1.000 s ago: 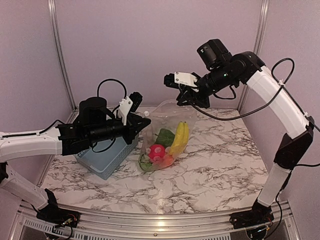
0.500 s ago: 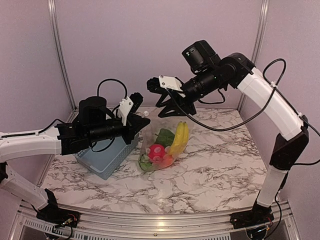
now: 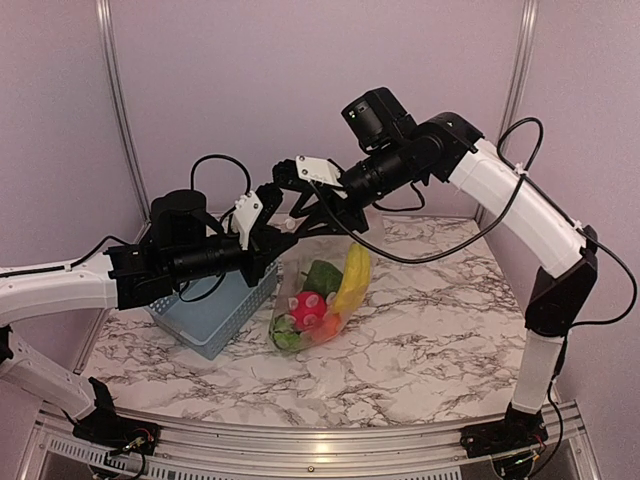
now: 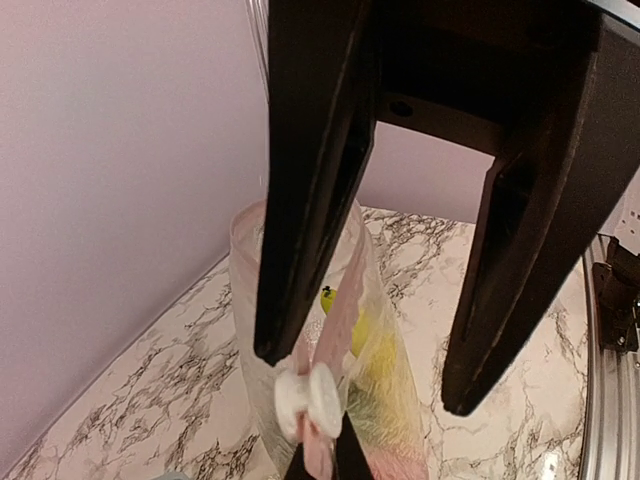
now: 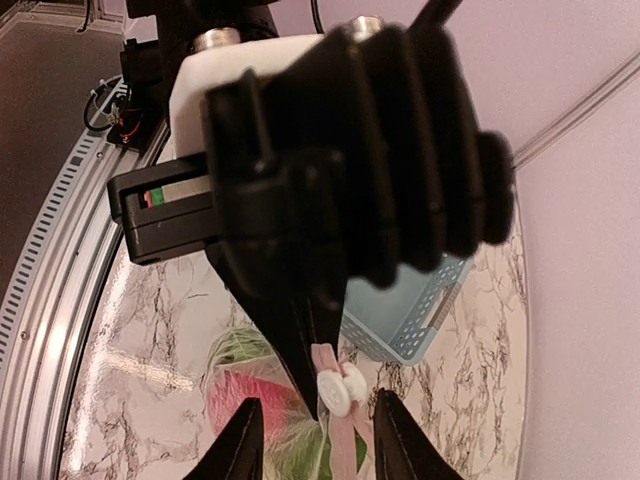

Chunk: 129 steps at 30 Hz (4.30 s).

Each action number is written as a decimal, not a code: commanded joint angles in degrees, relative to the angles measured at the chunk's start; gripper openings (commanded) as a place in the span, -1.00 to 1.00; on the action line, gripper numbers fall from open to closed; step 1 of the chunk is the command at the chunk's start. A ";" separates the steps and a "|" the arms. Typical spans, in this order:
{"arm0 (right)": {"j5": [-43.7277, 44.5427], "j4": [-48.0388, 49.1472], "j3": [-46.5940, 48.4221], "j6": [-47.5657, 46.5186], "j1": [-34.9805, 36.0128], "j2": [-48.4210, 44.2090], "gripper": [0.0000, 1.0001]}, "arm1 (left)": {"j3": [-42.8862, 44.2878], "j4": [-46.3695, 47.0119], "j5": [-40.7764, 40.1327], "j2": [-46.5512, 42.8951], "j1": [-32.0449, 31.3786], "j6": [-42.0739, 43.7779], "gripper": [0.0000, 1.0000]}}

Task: Place the food in the zip-top bag and seal the zipper
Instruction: Zip the zipper on the zipper food storage bag.

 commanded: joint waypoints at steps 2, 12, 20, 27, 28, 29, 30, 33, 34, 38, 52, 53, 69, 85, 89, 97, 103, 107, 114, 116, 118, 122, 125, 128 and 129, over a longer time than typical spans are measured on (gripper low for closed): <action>0.24 4.36 -0.26 0.36 0.28 -1.80 -0.29 | -0.03 -0.84 1.18 -1.26 0.26 1.66 -1.00; -0.98 2.92 -0.79 -0.41 0.27 -0.36 -0.32 | 0.96 -3.36 0.51 -1.18 0.26 4.30 -1.00; -1.11 1.54 -2.48 -0.94 0.27 -0.25 -0.41 | 1.02 -3.84 -0.35 -1.57 0.27 5.38 -1.00; -2.03 0.87 -2.81 -0.62 0.24 0.28 -0.46 | 0.91 -3.38 -0.83 -1.66 0.22 5.49 -1.00; -2.17 0.97 -2.67 -0.49 0.23 0.26 -0.49 | 0.83 -3.24 -0.86 -1.76 0.21 5.49 -1.00; -2.15 1.10 -2.54 -0.39 0.28 0.28 -0.51 | 0.75 -3.16 -0.91 -1.74 0.25 5.43 -1.00; -2.13 1.15 -2.53 -0.35 0.24 0.28 -0.55 | 0.65 -3.00 -0.95 -1.78 0.28 5.39 -1.00; -2.37 1.07 -2.61 -0.42 0.28 0.27 -0.67 | 0.23 -2.39 -1.04 -1.91 0.28 4.77 -1.00; -2.34 1.07 -2.74 -0.43 0.28 0.27 -0.69 | 0.05 -2.05 -1.08 -1.98 0.21 4.51 -1.00; -1.93 1.56 -2.92 -0.09 0.28 0.37 -0.68 | -0.46 -0.80 -1.13 -2.23 0.22 3.69 -1.00; 0.94 3.35 -2.97 0.90 0.23 1.29 -0.83 | -0.55 -0.22 -1.45 -2.45 0.26 2.87 -1.00; 0.94 3.35 -2.89 0.86 0.24 1.33 -0.86 | -0.57 -0.13 -1.54 -2.46 0.23 2.80 -1.00; 4.39 2.93 -4.66 -0.21 0.28 -1.45 -1.00 | -2.14 1.56 -3.19 -3.79 0.20 2.09 -0.76; 2.53 2.90 -4.10 1.43 0.28 -1.76 -1.00 | -1.60 0.99 -2.92 -1.79 0.27 2.57 -0.88; 2.59 3.08 -4.26 1.99 0.27 -1.34 -0.89 | -1.58 1.57 -2.58 -1.87 0.25 2.42 -1.00; 3.50 3.40 -4.44 2.36 0.23 -0.25 -0.48 | -1.66 2.18 -2.70 -2.05 0.22 2.09 -1.00; 3.15 3.62 -4.32 2.66 0.27 -0.26 -0.58 | -1.87 2.13 -2.71 -2.15 0.24 1.98 -1.00; 3.14 4.19 -4.28 3.09 0.26 -0.01 -0.57 | -1.80 2.43 -2.56 -2.13 0.23 2.03 -1.00; 3.12 4.39 -2.88 3.45 0.20 1.06 -0.82 | -1.82 2.27 -2.80 -1.80 0.23 2.27 -1.00; 3.20 4.33 -3.07 3.17 0.25 0.92 -0.90 | -2.01 2.39 -3.03 -2.01 0.23 2.24 -1.00; 3.76 4.15 -3.65 2.83 0.28 0.63 -0.94 | -2.27 2.73 -3.42 -2.18 0.28 2.06 -1.00; 7.09 2.93 -4.43 1.26 0.20 0.19 -1.00 | -2.95 3.31 -4.79 -2.63 0.36 1.83 -1.00; 10.47 1.06 -3.20 0.71 -1.05 0.59 -1.00 | -3.61 3.23 -5.92 -3.37 0.37 1.96 -1.00; 12.08 -1.52 -1.31 0.21 -3.01 1.06 -1.00 | -4.46 3.14 -7.02 -4.12 0.60 1.80 -1.00; 12.32 -2.24 -0.92 0.07 -3.62 1.05 -1.00 | -4.72 3.14 -7.32 -4.28 0.63 1.67 -1.00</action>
